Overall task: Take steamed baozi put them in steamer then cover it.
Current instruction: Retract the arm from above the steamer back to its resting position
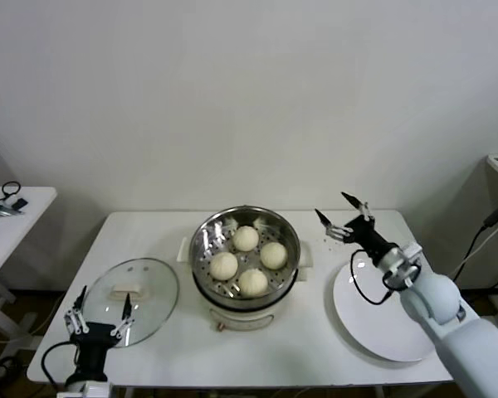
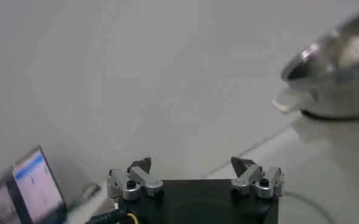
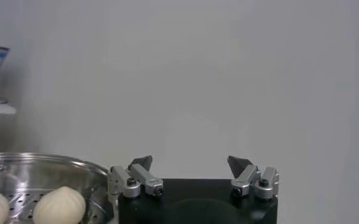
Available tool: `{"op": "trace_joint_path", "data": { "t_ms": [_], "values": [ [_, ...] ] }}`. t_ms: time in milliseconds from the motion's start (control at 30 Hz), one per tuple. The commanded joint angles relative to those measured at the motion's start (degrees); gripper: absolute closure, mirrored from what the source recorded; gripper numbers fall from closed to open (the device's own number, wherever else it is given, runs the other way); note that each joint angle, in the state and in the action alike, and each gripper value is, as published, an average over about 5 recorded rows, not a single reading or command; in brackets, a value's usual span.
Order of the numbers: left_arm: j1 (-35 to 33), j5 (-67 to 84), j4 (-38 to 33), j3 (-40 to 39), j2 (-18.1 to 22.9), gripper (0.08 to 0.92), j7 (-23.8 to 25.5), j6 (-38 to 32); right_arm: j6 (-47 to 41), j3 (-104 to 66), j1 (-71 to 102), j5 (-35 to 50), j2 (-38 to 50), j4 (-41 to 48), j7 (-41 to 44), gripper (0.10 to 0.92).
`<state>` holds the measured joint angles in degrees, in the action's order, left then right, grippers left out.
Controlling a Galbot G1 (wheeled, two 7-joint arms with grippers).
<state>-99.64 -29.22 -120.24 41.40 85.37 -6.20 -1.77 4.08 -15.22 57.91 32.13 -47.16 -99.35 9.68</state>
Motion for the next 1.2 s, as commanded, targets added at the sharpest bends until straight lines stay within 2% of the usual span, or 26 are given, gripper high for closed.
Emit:
{"op": "trace_joint_path", "data": {
  "t_ms": [33,267,500,700,1200],
  "values": [
    [1.38,-39.68,2.36,-0.33,-0.76,0.177,-0.04,2.04,1.72,-15.13,16.44,-0.82,-8.80,-1.38,-0.79,0.203],
    [6.58,-53.04,9.46,-1.29,-1.48,0.177,-1.83,0.99,3.58,-15.01,18.43,-2.93,-9.67,1.48,0.46,0.203],
    [10.88,-64.05,16.78,-0.62,-1.04,0.177,-0.94,0.40,3.67,-14.31,18.73,-5.11,-10.60,2.33,1.10,0.203],
    [13.67,-65.81,21.53,0.31,-1.26,0.177,-0.05,-0.12,3.67,-13.86,18.53,-6.54,-10.70,2.92,1.39,0.203],
    [22.74,-64.10,31.74,1.19,-1.56,0.177,-5.11,-0.78,3.38,-12.74,17.44,-8.61,-11.73,3.54,1.23,0.203]
  ]
}}
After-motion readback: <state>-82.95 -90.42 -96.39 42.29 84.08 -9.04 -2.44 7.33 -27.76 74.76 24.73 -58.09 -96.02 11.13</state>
